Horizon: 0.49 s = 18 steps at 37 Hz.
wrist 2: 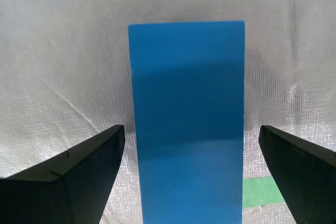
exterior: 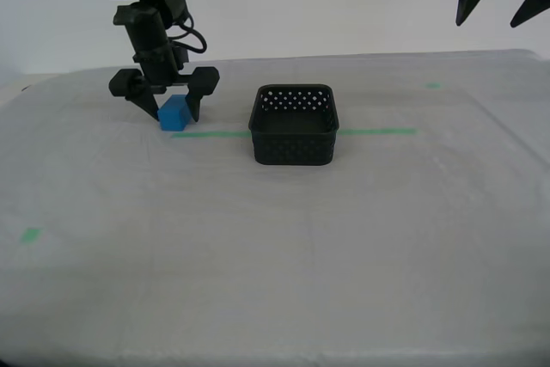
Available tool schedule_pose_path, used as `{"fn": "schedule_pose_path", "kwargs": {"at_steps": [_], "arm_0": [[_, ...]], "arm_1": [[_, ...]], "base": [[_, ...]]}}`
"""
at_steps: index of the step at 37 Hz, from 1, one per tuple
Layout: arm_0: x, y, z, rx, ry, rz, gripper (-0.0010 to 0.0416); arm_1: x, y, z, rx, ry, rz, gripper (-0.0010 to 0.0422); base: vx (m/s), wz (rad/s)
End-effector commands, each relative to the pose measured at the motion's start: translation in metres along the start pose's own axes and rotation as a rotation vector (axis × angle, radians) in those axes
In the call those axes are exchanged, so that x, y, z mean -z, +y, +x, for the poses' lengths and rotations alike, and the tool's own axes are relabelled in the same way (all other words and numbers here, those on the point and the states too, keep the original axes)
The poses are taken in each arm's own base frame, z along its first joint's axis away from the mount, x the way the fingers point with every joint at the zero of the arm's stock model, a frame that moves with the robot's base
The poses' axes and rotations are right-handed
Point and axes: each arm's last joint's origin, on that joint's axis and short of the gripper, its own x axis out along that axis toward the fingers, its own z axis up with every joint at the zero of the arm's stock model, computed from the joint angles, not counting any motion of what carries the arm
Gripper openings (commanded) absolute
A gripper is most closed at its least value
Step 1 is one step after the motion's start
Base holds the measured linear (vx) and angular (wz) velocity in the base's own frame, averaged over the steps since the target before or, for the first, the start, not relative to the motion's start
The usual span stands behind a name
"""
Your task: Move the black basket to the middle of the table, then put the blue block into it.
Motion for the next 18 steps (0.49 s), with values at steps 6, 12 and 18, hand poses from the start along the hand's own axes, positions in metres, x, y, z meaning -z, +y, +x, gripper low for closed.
{"fn": "schedule_pose_path", "kwargs": {"at_steps": [6,12,18], "arm_0": [[-0.0002,0.0000,-0.0002,0.000,-0.002,-0.001,0.0399],[-0.0002,0.0000,-0.0002,0.000,-0.002,-0.001,0.0398],[-0.0002,0.0000,-0.0002,0.000,-0.002,-0.001,0.0399]], "arm_1": [[-0.0012,-0.0006,-0.0002,0.005,-0.011,0.000,0.0340],[-0.0018,-0.0006,-0.0002,0.005,-0.018,-0.001,0.0289],[-0.0019,-0.0006,-0.0002,0.005,-0.019,-0.002,0.0228]], "base": [[0.000,0.000],[0.000,0.000],[0.000,0.000]]}}
